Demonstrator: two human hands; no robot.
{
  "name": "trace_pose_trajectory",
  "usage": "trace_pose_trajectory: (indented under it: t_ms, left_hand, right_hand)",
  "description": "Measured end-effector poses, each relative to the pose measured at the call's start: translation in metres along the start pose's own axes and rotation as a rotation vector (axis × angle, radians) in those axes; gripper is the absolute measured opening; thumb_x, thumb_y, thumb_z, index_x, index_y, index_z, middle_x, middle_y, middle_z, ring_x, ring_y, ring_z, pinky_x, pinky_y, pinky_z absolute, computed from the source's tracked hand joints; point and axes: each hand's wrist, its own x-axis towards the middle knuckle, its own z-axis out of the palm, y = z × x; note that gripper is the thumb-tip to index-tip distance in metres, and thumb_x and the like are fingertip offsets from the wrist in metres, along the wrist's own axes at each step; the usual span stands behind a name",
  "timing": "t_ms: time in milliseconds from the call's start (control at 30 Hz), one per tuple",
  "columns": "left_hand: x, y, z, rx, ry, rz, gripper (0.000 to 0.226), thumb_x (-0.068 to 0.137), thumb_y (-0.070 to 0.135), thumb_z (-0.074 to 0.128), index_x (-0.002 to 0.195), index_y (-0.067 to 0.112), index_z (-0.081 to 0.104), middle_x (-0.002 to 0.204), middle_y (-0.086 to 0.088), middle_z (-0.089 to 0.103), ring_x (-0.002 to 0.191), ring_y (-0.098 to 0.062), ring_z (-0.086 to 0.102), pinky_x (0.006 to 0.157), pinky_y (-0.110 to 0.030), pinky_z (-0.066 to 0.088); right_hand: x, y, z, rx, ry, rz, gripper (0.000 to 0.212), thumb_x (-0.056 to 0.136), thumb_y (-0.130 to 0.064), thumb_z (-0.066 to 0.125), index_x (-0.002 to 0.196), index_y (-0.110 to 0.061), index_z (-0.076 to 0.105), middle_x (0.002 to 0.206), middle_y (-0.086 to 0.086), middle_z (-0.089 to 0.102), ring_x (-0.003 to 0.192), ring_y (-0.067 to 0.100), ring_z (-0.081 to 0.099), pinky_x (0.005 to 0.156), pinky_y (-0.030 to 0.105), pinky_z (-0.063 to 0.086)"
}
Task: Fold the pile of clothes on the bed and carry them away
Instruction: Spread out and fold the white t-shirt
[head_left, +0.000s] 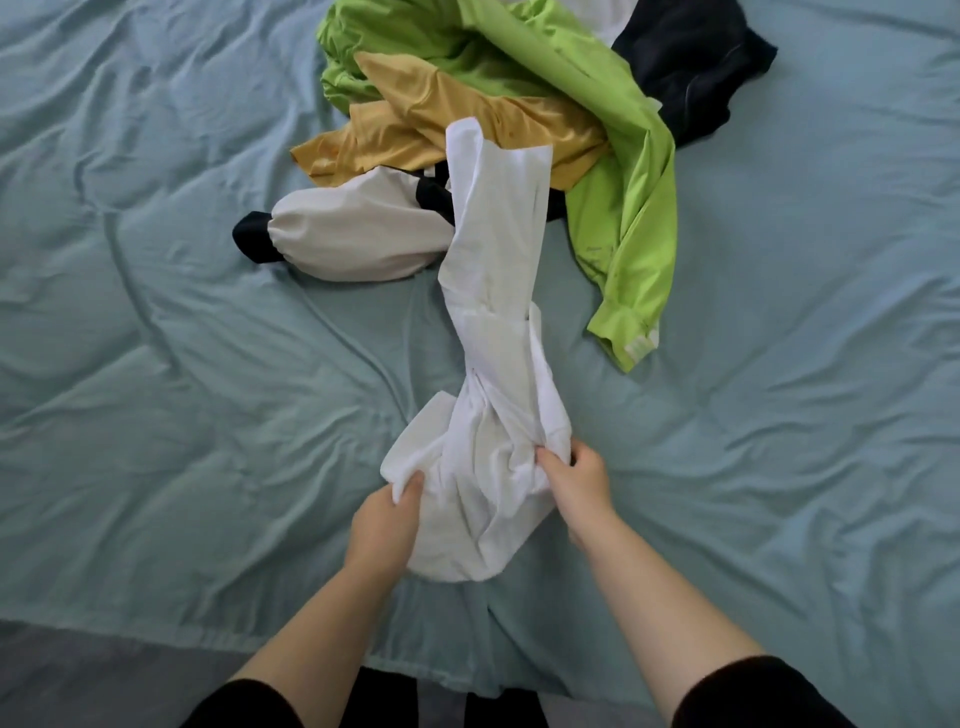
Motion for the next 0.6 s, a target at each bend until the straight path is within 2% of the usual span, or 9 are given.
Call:
trace_pose_trajectory:
  t_ms: [100, 200, 300, 367, 433, 500, 533, 567, 600]
  left_hand:
    - [-0.007, -0.028, -0.014, 0.113, 0.057, -0.099, 0.047, 0.098, 0.046, 0.04, 0.11, 0.008, 0.065, 0.102, -0.01, 0.066, 0.092, -0.03, 0.06, 0.073, -0.032, 0.042]
    - [-0.018, -0.055, -0.021, 0.286, -0.002, -0.223, 0.051, 0.1, 0.039, 0.04, 0.12, -0.004, 0.06, 0.12, -0.025, 0.062, 0.109, -0.038, 0.058, 0.089, -0.038, 0.046]
    - [-0.03, -0.047, -0.013, 0.378, -0.037, -0.224, 0.045, 0.093, 0.029, 0.052, 0.125, -0.002, 0.053, 0.131, -0.025, 0.053, 0.119, -0.039, 0.051, 0.098, -0.04, 0.043]
    - [-0.039, -0.026, -0.002, 0.413, 0.057, -0.157, 0.069, 0.083, 0.033, 0.064, 0.14, 0.005, 0.036, 0.145, -0.019, 0.038, 0.131, -0.037, 0.039, 0.106, -0.044, 0.036]
    - [-0.049, 0.005, 0.016, 0.477, 0.096, 0.07, 0.095, 0.078, 0.043, 0.069, 0.151, 0.018, 0.012, 0.158, -0.01, 0.013, 0.143, -0.031, 0.02, 0.112, -0.045, 0.026]
    - [-0.056, 0.037, 0.043, 0.635, -0.051, 0.439, 0.105, 0.079, 0.049, 0.067, 0.151, 0.034, -0.008, 0.161, 0.002, -0.007, 0.147, -0.023, 0.004, 0.117, -0.041, 0.014]
    - [-0.061, 0.053, 0.06, 0.729, -0.17, 0.629, 0.105, 0.08, 0.048, 0.065, 0.148, 0.04, -0.015, 0.161, 0.006, -0.009, 0.148, -0.02, -0.001, 0.118, -0.039, 0.009]
    - [-0.068, 0.068, 0.075, 0.806, -0.297, 0.778, 0.104, 0.083, 0.043, 0.064, 0.147, 0.041, -0.018, 0.162, 0.006, -0.002, 0.149, -0.018, 0.001, 0.118, -0.039, 0.006]
    - [-0.073, 0.081, 0.09, 0.849, -0.415, 0.863, 0.101, 0.084, 0.035, 0.062, 0.149, 0.038, -0.015, 0.161, 0.004, 0.013, 0.148, -0.017, 0.011, 0.118, -0.038, 0.009]
  right_hand:
    - [-0.012, 0.022, -0.046, -0.044, 0.088, 0.057, 0.006, 0.085, -0.009, 0.064, 0.082, -0.013, 0.061, 0.083, 0.006, 0.067, 0.077, 0.021, 0.059, 0.068, 0.033, 0.047]
    - [-0.028, 0.047, -0.089, -0.129, 0.138, 0.125, 0.009, 0.086, -0.006, 0.064, 0.09, -0.004, 0.057, 0.089, 0.015, 0.062, 0.083, 0.025, 0.058, 0.07, 0.036, 0.044]
    - [-0.042, 0.058, -0.104, -0.088, 0.087, 0.168, 0.012, 0.089, -0.006, 0.062, 0.099, -0.007, 0.054, 0.096, 0.012, 0.06, 0.087, 0.023, 0.056, 0.073, 0.031, 0.042]
    - [-0.046, 0.058, -0.103, -0.054, 0.045, 0.161, 0.009, 0.092, -0.006, 0.058, 0.1, -0.003, 0.058, 0.096, 0.011, 0.061, 0.087, 0.02, 0.054, 0.071, 0.03, 0.042]
    - [-0.048, 0.051, -0.098, -0.035, 0.001, 0.141, 0.013, 0.093, -0.008, 0.056, 0.095, 0.003, 0.062, 0.09, 0.012, 0.061, 0.082, 0.016, 0.05, 0.067, 0.028, 0.04]
    - [-0.048, 0.044, -0.095, -0.092, -0.1, 0.071, 0.016, 0.093, -0.006, 0.057, 0.077, -0.002, 0.058, 0.073, 0.008, 0.052, 0.07, 0.01, 0.044, 0.059, 0.021, 0.034]
    - [-0.048, 0.039, -0.093, -0.128, -0.172, 0.018, 0.021, 0.091, -0.002, 0.057, 0.071, -0.006, 0.054, 0.066, 0.003, 0.046, 0.063, 0.005, 0.04, 0.053, 0.017, 0.031]
    - [-0.048, 0.033, -0.092, -0.158, -0.243, -0.028, 0.022, 0.089, 0.002, 0.056, 0.07, -0.008, 0.053, 0.064, -0.002, 0.043, 0.059, 0.002, 0.037, 0.051, 0.016, 0.029]
    - [-0.047, 0.029, -0.093, -0.193, -0.295, -0.059, 0.022, 0.088, 0.005, 0.055, 0.071, -0.009, 0.053, 0.064, -0.003, 0.043, 0.061, 0.003, 0.037, 0.052, 0.018, 0.03]
